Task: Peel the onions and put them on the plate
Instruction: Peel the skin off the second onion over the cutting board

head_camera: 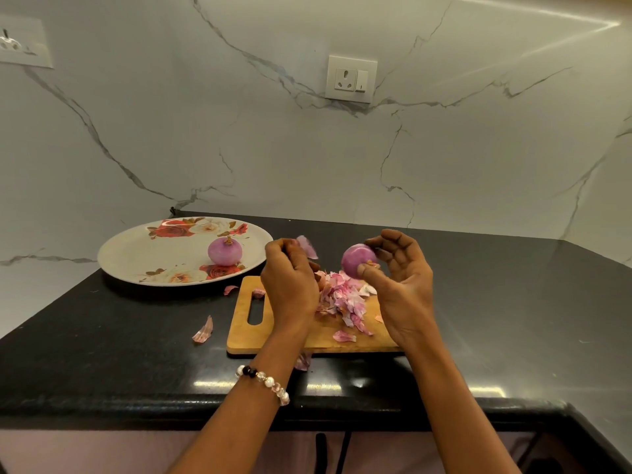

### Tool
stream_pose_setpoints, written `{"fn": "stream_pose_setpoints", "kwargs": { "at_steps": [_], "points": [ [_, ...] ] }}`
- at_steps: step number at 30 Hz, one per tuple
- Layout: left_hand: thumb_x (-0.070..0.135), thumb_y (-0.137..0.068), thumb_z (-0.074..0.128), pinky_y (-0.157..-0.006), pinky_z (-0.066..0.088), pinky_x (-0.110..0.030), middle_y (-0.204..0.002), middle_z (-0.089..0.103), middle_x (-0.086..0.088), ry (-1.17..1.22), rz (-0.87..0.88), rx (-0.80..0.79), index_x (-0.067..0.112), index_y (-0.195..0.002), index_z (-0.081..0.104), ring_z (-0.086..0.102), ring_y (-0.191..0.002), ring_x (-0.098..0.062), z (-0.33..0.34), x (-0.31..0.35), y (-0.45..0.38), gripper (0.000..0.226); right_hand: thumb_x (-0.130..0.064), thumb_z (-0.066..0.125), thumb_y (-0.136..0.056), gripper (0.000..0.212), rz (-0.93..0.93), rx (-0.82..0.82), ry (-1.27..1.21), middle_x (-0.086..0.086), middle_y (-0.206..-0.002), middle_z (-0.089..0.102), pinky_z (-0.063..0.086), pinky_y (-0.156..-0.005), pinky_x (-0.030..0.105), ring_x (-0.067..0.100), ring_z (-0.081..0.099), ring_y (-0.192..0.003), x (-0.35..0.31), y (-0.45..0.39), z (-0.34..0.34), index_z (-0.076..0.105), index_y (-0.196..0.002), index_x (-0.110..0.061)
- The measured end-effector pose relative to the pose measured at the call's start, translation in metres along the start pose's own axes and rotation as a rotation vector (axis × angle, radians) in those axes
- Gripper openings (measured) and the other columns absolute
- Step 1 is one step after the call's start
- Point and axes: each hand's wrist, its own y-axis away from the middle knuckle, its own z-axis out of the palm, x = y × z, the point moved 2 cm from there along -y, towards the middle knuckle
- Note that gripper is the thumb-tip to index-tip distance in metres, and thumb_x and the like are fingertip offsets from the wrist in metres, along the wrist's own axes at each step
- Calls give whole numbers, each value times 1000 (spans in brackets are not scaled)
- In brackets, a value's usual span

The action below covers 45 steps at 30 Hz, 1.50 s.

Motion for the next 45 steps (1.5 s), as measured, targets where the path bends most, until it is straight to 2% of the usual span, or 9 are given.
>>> {"fn": "stream_pose_setpoints", "kwargs": {
  "at_steps": [4,8,12,17,22,29,31,36,45],
  "points": [
    [17,-97,50,-63,45,-6,-83,57,8,-70,151,-18,10,-100,60,56,-73,-4,-1,3,4,12,-1,75,-68,59,105,47,-196,8,-109,68,58,-84,38,27,66,-106,-1,-1,-2,55,-121,-15],
    [10,-92,58,-70,51,-15,-91,67,0,-128,288,-124,11,-100,66,62,-82,-8,2,3,7,11,0,69,-70,56,159,55,-272,10,-107,68,59,-77,37,25,69,-100,-4,-1,0,54,-122,-16],
    [0,-85,62,-75,51,-14,-94,69,1,-183,383,-228,12,-91,73,60,-85,-5,5,3,10,17,5,66,-75,59,159,89,-292,11,-106,69,59,-78,37,25,69,-99,-4,-1,-1,51,-126,-20],
    [18,-90,62,-76,52,-12,-97,66,11,-52,304,-284,16,-112,67,62,-85,-2,5,8,13,22,19,51,-88,59,184,66,-259,16,-105,72,59,-78,33,28,69,-101,-5,-1,-1,48,-130,-21],
    [35,-86,64,-69,53,-12,-96,71,3,-11,193,-414,15,-108,70,65,-81,-4,6,7,15,31,23,37,-91,65,193,-24,-153,15,-104,74,57,-80,29,28,69,-106,-4,1,1,41,-142,-18],
    [29,-85,68,-74,55,-17,-92,71,4,-23,139,-453,15,-104,71,66,-83,-7,6,6,15,24,21,32,-93,82,142,-48,-87,14,-110,73,56,-87,30,29,66,-113,-7,3,0,16,-156,-30],
    [26,-86,67,-76,57,-21,-93,72,1,-35,140,-446,14,-103,71,66,-83,-9,5,6,14,21,21,32,-94,83,127,-49,-61,13,-111,73,56,-87,30,29,66,-113,-7,3,0,14,-156,-31],
    [27,-87,67,-71,51,-9,-97,70,4,-73,178,-473,13,-109,70,63,-80,-2,5,7,17,26,20,35,-94,86,113,-99,17,14,-117,71,56,-90,31,28,66,-114,-6,4,2,9,-157,-33],
    [23,-88,65,-72,53,-13,-95,72,-1,-73,129,-492,13,-103,72,65,-82,-7,3,5,16,20,20,33,-94,88,133,-117,65,11,-116,72,57,-87,30,28,68,-111,-6,5,1,7,-157,-34]
  ]
}}
